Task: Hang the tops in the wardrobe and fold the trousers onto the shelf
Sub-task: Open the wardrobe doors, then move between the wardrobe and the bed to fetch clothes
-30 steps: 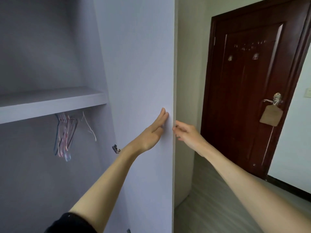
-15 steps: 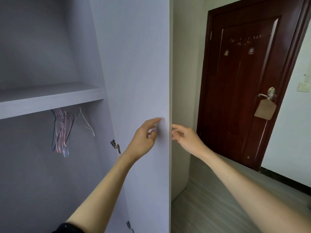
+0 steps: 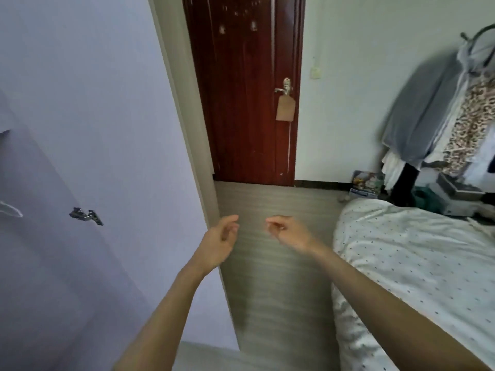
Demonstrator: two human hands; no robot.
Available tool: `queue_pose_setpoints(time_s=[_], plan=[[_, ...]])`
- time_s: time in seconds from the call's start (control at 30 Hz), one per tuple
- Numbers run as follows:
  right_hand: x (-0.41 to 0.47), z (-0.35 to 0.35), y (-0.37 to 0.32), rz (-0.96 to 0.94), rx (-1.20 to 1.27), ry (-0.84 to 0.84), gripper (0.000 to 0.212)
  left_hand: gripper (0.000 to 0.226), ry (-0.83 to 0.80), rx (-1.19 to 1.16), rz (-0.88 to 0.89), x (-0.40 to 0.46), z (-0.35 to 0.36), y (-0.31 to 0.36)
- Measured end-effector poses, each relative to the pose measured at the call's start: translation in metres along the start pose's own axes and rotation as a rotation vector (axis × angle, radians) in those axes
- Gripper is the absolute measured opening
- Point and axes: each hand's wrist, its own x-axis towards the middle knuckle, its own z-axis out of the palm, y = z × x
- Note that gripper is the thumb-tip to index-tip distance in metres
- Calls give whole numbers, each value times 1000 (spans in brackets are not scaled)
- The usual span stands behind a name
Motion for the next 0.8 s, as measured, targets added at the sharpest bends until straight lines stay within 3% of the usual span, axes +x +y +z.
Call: queue_pose_setpoints(time_s=[0.23,0.5,0.63,0.8], plan=[[-140,-16,88,312,95,240,33,29,-312,-46,112,-31,126,24],[-339,-57,189,696,168,559,32,27,-881,11,275,-104,302,94],[-436,-64,227,858,22,675,33,33,-1065,103,380,-154,378,133],[-545,-77,280,1128,-417,907,36,34,-1253,155,468,-231,474,171]])
